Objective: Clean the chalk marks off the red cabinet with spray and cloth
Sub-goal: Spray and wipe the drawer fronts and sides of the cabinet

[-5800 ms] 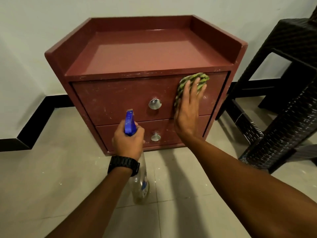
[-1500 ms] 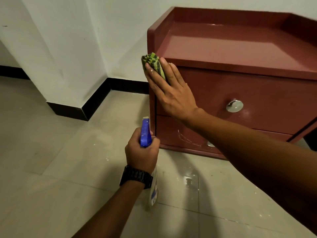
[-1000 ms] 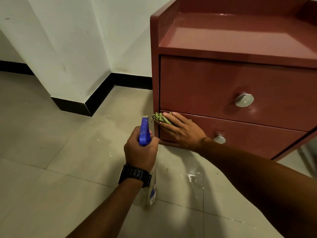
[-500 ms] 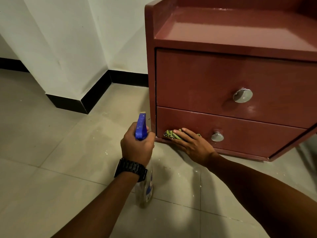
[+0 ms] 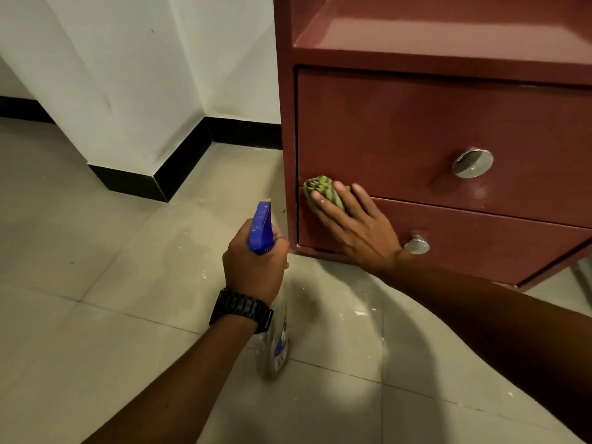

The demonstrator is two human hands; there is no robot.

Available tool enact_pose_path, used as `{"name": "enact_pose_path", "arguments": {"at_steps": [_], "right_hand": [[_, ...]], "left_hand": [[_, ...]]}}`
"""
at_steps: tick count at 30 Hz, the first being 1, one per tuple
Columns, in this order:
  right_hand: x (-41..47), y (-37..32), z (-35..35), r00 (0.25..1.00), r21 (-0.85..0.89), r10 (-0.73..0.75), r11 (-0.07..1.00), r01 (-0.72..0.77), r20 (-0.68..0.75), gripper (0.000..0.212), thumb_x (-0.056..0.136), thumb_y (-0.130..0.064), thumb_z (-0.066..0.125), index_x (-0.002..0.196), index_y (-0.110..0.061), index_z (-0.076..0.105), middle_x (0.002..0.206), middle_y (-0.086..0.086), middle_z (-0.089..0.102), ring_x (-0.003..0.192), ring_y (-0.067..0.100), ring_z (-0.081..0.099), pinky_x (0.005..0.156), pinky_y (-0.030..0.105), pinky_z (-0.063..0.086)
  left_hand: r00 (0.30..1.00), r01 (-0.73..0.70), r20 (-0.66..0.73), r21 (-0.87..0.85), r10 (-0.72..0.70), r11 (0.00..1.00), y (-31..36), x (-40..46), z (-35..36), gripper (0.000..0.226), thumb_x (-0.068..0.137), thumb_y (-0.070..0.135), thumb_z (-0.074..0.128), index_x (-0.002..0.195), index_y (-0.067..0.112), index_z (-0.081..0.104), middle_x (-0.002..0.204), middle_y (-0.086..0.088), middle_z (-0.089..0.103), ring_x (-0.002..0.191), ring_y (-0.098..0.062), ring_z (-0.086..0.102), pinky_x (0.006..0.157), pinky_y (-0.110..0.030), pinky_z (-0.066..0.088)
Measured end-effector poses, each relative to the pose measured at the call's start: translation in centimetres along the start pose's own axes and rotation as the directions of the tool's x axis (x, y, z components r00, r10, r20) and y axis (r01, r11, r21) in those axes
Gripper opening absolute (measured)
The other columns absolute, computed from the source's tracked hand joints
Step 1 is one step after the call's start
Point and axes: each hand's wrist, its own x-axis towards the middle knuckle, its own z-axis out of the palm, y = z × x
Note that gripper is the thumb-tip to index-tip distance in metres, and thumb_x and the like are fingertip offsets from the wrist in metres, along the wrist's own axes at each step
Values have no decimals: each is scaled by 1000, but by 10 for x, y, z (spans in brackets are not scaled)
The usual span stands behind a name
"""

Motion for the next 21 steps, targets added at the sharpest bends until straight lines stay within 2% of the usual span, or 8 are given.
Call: {"name": "enact_pose_path", "arguments": {"at_steps": [4,6,8,10,13,18,20,21], "right_hand": [[32,-30,5,987,-19,-117,993,120,112,73,90,-42,40,148,-11,10,160,4,16,146,34,8,118,48,-5],[29,-39,12,976,-12,-133,991,137,173,74,89,-40,45,147,-11,8,159,4,20,148,33,7,118,48,-6],[21,-47,21,953,0,-167,985,173,252,73,90,-39,45,146,-13,4,160,3,17,146,33,-9,117,49,-10],[9,-55,32,896,12,-261,961,276,360,76,92,-44,42,145,-13,-2,161,4,9,141,33,-21,112,49,-18],[-3,-66,42,830,67,-324,941,331,453,75,92,-43,41,149,-14,4,162,4,8,147,30,-10,107,48,-25],[-14,-67,48,815,93,-368,926,366,449,69,94,-40,38,151,-16,7,162,2,6,148,28,-10,105,47,-28],[-31,-55,45,828,98,-358,931,352,431,66,95,-37,40,150,-16,10,161,0,14,149,26,0,112,47,-18],[-42,-47,42,843,89,-342,937,337,415,66,92,-35,46,148,-16,16,158,-2,25,148,24,12,117,46,-6]], "left_hand": [[1000,-8,21,32,7,999,0,2,-4,27,81,7,63,75,30,52,68,3,60,61,-24,65,61,-29,52],[1000,-1,31,46,0,999,-1,3,-6,26,82,8,63,76,30,52,69,4,60,62,-22,65,59,-24,49],[999,8,33,42,-10,999,-2,4,-7,20,83,9,63,80,26,54,69,4,60,63,-22,66,57,-20,46],[999,6,35,35,-7,999,-3,5,-7,13,83,9,63,87,19,57,70,2,60,63,-25,66,58,-22,47],[999,-5,39,33,4,999,-3,6,-8,12,82,7,64,89,15,58,69,1,60,62,-26,66,62,-28,51],[999,24,25,45,-25,999,-3,8,-4,13,83,7,62,95,12,60,70,1,61,61,-21,66,58,-23,47],[999,25,40,46,-27,999,-1,5,-3,13,83,7,63,95,12,59,70,1,60,62,-21,66,57,-22,45],[999,19,49,46,-21,999,0,4,-3,13,83,6,63,94,13,59,70,2,60,62,-21,66,57,-22,45]]}}
